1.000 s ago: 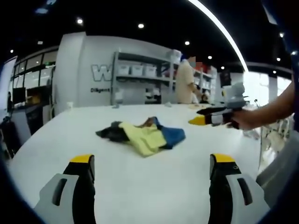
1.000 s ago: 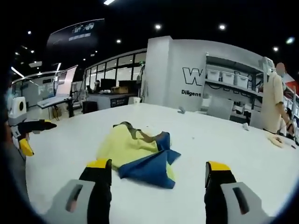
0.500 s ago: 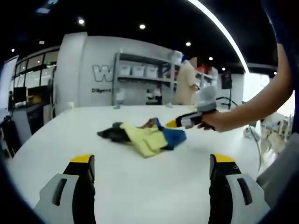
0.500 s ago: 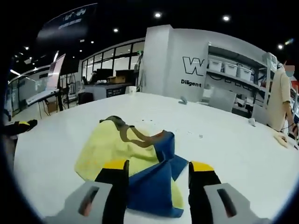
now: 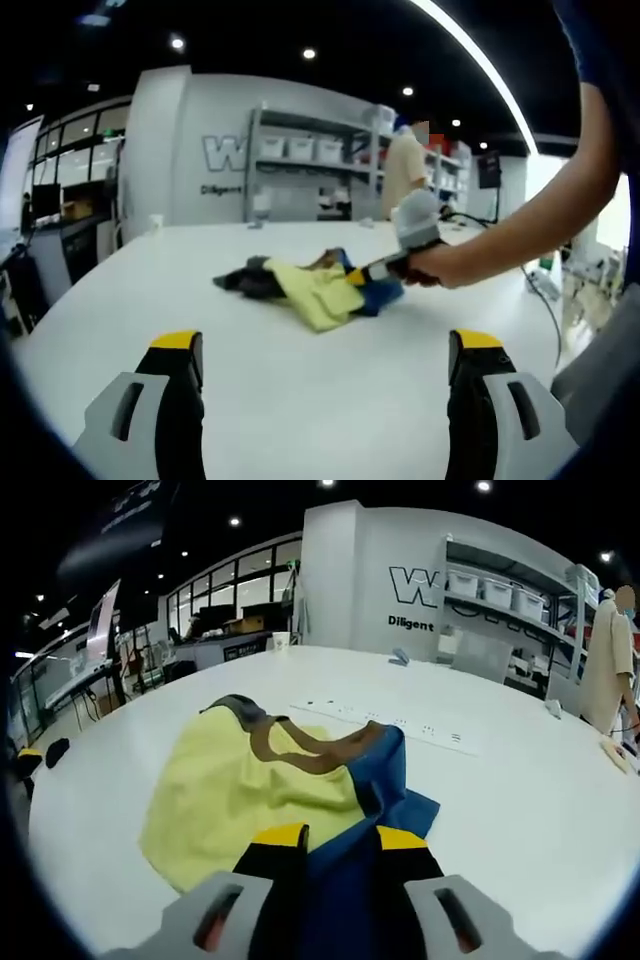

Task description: Fold the garment on the visible template until the final outline fits inside the template.

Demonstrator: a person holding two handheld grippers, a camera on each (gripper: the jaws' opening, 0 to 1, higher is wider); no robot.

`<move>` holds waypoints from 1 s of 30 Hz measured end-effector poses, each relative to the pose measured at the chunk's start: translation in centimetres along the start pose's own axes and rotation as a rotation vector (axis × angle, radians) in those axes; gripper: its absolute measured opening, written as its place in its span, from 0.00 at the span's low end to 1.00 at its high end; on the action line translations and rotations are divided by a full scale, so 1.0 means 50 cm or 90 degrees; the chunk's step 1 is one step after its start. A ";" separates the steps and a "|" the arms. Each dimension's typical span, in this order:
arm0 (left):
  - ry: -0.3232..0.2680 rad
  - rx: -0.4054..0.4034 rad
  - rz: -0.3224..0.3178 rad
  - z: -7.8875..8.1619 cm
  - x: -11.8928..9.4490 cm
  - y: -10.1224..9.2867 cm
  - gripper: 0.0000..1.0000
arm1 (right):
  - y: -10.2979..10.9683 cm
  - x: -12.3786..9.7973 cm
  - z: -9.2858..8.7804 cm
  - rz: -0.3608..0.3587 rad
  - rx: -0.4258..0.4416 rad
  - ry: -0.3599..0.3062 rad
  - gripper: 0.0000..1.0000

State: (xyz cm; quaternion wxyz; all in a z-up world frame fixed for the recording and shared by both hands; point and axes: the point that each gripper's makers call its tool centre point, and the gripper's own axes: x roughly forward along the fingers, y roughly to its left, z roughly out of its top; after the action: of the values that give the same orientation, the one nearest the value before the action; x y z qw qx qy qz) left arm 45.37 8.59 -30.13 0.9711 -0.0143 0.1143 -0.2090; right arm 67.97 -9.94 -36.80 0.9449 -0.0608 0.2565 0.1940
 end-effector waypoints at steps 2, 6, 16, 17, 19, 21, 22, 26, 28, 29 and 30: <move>0.002 0.000 0.000 -0.001 0.000 -0.001 0.98 | -0.011 0.008 0.003 -0.005 0.021 -0.007 0.17; 0.003 -0.001 -0.001 -0.004 0.001 0.001 0.98 | -0.023 0.010 0.005 -0.007 0.053 -0.009 0.07; 0.007 0.001 0.000 -0.007 0.000 0.000 0.97 | -0.043 0.036 -0.001 -0.019 0.043 0.013 0.00; 0.009 0.002 0.000 -0.009 0.000 -0.002 0.97 | -0.046 0.035 0.002 -0.022 0.031 0.010 0.00; 0.010 0.003 -0.001 -0.009 0.001 -0.003 0.97 | -0.046 0.036 0.000 -0.020 0.032 0.015 0.00; 0.009 0.004 -0.001 -0.008 0.001 -0.003 0.97 | -0.048 0.031 0.006 -0.025 0.025 0.007 0.00; 0.009 0.003 -0.001 -0.008 0.001 -0.003 0.97 | -0.049 0.028 0.009 -0.027 0.020 0.003 0.00; 0.007 0.002 0.000 -0.006 0.000 -0.003 0.97 | -0.054 0.015 0.021 -0.027 0.018 -0.016 0.00; 0.007 0.003 -0.001 -0.007 0.001 -0.003 0.98 | -0.058 -0.014 0.035 -0.025 0.014 -0.032 0.00; 0.007 0.003 -0.002 -0.007 0.001 -0.004 0.98 | -0.059 -0.021 0.040 -0.024 0.012 -0.035 0.00; 0.007 0.005 -0.003 -0.007 0.001 -0.005 0.98 | -0.059 -0.019 0.042 -0.019 0.004 -0.040 0.00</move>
State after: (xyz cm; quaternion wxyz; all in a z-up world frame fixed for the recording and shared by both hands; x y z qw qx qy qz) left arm 45.25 8.34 -30.44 0.9700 -0.0098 0.1189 -0.2119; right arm 69.38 -12.53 -34.44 0.9555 -0.0553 0.2260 0.1811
